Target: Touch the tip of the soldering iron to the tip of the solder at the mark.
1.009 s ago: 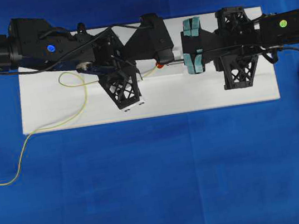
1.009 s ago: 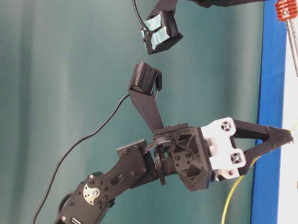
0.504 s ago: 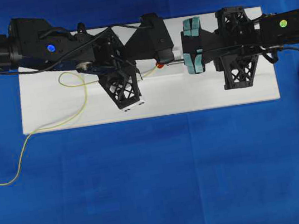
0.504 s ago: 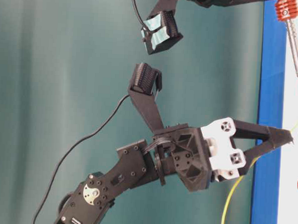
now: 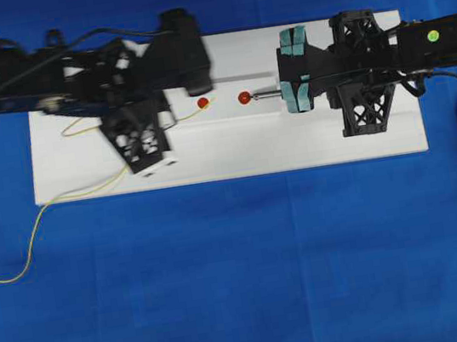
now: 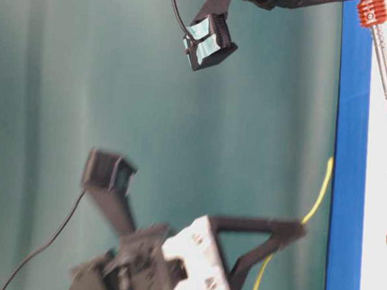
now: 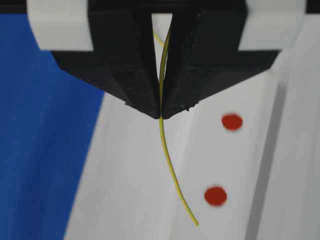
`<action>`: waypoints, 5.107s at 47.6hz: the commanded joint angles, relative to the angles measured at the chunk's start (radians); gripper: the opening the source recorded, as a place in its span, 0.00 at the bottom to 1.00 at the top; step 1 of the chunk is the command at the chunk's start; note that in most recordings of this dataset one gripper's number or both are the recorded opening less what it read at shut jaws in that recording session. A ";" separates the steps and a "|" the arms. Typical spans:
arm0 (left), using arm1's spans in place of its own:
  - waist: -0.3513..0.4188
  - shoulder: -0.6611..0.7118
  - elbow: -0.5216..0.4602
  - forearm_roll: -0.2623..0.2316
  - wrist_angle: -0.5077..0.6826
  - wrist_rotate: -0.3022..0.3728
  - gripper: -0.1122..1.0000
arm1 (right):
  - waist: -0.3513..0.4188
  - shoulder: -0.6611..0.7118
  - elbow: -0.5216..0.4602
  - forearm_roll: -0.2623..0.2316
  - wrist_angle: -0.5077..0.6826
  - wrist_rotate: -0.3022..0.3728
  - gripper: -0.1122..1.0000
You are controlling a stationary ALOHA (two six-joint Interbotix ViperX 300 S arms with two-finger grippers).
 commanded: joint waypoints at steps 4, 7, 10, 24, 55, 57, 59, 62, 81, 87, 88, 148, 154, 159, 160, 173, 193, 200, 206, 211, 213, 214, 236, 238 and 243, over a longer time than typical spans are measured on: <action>-0.005 -0.127 0.052 0.002 -0.012 -0.021 0.11 | 0.000 -0.008 -0.021 0.000 -0.005 0.000 0.16; -0.005 -0.149 0.075 0.002 -0.028 -0.026 0.11 | 0.000 -0.008 -0.020 0.002 -0.005 0.000 0.16; -0.005 -0.160 0.091 0.002 -0.043 -0.026 0.11 | 0.000 -0.008 -0.020 0.000 -0.005 0.000 0.16; -0.005 -0.164 0.097 0.002 -0.048 -0.026 0.11 | 0.000 -0.043 -0.011 -0.003 -0.003 0.006 0.16; -0.003 -0.209 0.156 0.002 -0.060 -0.028 0.11 | -0.002 -0.344 0.161 -0.006 -0.014 0.066 0.16; -0.005 -0.210 0.160 0.000 -0.064 -0.028 0.11 | 0.000 -0.342 0.161 -0.006 -0.018 0.066 0.16; -0.003 -0.212 0.160 0.002 -0.067 -0.028 0.11 | 0.000 -0.339 0.161 -0.006 -0.025 0.066 0.16; -0.005 -0.215 0.163 0.002 -0.069 -0.028 0.11 | 0.000 -0.339 0.160 -0.006 -0.031 0.066 0.16; -0.153 -0.295 0.235 -0.002 -0.138 -0.155 0.11 | 0.132 -0.411 0.163 0.055 -0.057 0.137 0.16; -0.250 -0.331 0.276 -0.002 -0.198 -0.213 0.11 | 0.249 -0.433 0.166 0.054 -0.081 0.206 0.16; -0.267 -0.337 0.284 -0.002 -0.210 -0.224 0.11 | 0.268 -0.434 0.166 0.052 -0.087 0.218 0.16; -0.578 0.175 0.433 -0.002 -0.833 -0.425 0.15 | 0.595 0.172 0.172 0.089 -0.684 0.479 0.16; -0.580 0.164 0.431 -0.002 -0.827 -0.425 0.38 | 0.594 0.170 0.172 0.109 -0.686 0.479 0.16; -0.578 0.155 0.428 -0.002 -0.816 -0.423 0.65 | 0.594 0.170 0.169 0.124 -0.686 0.479 0.16; -0.578 0.152 0.426 -0.002 -0.813 -0.423 0.70 | 0.594 0.170 0.169 0.126 -0.686 0.479 0.16; -0.575 0.034 0.390 0.000 -0.641 -0.414 0.78 | 0.584 0.081 0.117 0.115 -0.561 0.469 0.73; -0.437 -0.376 0.353 0.014 -0.327 -0.178 0.78 | 0.508 -0.305 -0.035 -0.210 -0.074 0.463 0.84; -0.313 -0.508 0.374 0.014 -0.324 -0.032 0.78 | 0.403 -0.411 -0.025 -0.301 -0.064 0.463 0.84; -0.193 -0.598 0.408 0.014 -0.330 0.069 0.78 | 0.311 -0.489 -0.002 -0.339 -0.066 0.462 0.83; -0.115 -0.664 0.433 0.014 -0.333 0.127 0.78 | 0.259 -0.548 0.020 -0.367 -0.075 0.462 0.83; -0.091 -0.690 0.443 0.014 -0.336 0.146 0.78 | 0.239 -0.580 0.035 -0.380 -0.078 0.460 0.83; -0.080 -0.704 0.448 0.014 -0.339 0.155 0.78 | 0.233 -0.594 0.041 -0.385 -0.080 0.460 0.83; 0.034 -1.006 0.683 0.011 -0.443 0.216 0.78 | 0.183 -0.887 0.305 -0.393 -0.232 0.474 0.83; 0.037 -1.035 0.709 0.008 -0.449 0.216 0.78 | 0.181 -0.907 0.328 -0.391 -0.253 0.474 0.83; 0.041 -1.109 0.778 0.006 -0.462 0.206 0.78 | 0.179 -0.934 0.382 -0.390 -0.311 0.485 0.83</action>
